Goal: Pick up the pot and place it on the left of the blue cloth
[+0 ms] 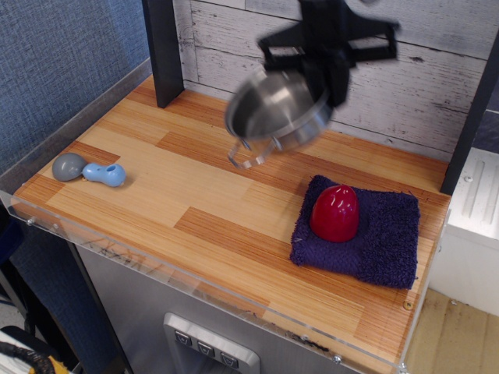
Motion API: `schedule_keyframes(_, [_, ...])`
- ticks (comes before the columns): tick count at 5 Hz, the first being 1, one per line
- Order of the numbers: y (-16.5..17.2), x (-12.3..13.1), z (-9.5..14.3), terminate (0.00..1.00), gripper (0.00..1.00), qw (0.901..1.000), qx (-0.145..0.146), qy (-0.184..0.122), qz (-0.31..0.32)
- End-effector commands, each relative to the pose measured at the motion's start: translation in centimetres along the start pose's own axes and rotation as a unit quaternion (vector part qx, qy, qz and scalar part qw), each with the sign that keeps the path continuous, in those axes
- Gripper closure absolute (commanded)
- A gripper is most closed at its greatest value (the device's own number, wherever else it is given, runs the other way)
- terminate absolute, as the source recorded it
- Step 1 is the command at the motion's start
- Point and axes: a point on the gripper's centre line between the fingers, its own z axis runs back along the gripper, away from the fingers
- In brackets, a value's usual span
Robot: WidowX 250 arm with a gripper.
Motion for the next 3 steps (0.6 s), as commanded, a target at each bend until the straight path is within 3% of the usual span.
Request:
schedule_keyframes(1, [1.6,0.4,-1.2,0.00,1.00,0.9997,0.024,-0.007,0.002])
schedule_keyframes(3, [3.6,0.6,-3.2,0.00,1.00,0.9987,0.048,0.002,0.015])
